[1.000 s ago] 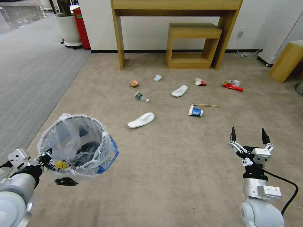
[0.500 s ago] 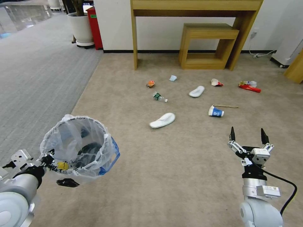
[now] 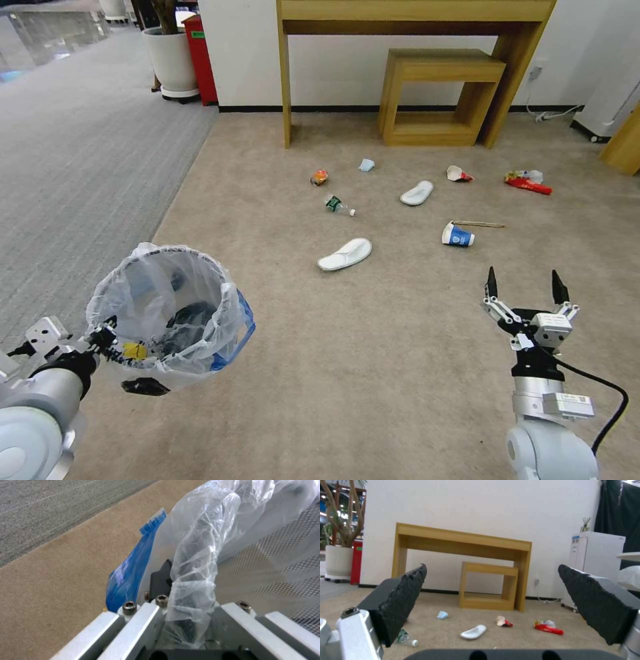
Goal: Pick up the trash bin and place the garbage on the floor into it.
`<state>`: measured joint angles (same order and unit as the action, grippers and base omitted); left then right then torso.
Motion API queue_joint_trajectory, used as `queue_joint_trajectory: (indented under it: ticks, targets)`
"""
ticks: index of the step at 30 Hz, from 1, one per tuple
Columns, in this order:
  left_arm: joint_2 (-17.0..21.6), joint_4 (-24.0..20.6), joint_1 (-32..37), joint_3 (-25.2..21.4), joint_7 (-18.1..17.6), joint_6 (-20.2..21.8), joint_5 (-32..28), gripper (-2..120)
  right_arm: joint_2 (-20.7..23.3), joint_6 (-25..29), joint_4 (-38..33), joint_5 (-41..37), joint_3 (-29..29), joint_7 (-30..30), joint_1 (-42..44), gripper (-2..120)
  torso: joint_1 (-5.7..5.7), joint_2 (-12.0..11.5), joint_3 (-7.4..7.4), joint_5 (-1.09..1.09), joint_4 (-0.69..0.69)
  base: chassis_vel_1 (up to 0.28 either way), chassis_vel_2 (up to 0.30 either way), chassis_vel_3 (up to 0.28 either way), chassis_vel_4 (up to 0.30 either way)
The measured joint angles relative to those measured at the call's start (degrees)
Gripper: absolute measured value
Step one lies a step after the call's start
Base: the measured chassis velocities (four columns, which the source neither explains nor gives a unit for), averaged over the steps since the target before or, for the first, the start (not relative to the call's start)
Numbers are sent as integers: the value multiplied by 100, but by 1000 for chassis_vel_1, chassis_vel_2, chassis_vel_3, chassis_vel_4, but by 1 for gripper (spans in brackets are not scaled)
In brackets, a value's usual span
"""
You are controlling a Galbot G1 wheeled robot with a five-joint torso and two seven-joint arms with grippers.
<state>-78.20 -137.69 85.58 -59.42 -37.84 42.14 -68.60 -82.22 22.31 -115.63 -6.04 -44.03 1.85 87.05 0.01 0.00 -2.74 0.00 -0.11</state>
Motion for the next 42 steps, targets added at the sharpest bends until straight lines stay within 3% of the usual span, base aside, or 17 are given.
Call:
queue_joint_trajectory:
  ticks: [17,42]
  targets:
    - [38,-70,53,-45,43,0,62,1,-14,-7,-79,9,-16,18,55,100,0,0,0,0,0,-172,167,168,-171]
    - [91,-96,58,-69,87,1,28,1,-30,-41,-142,33,-10,41,74,100,0,0,-1,2,0,-350,342,351,-347]
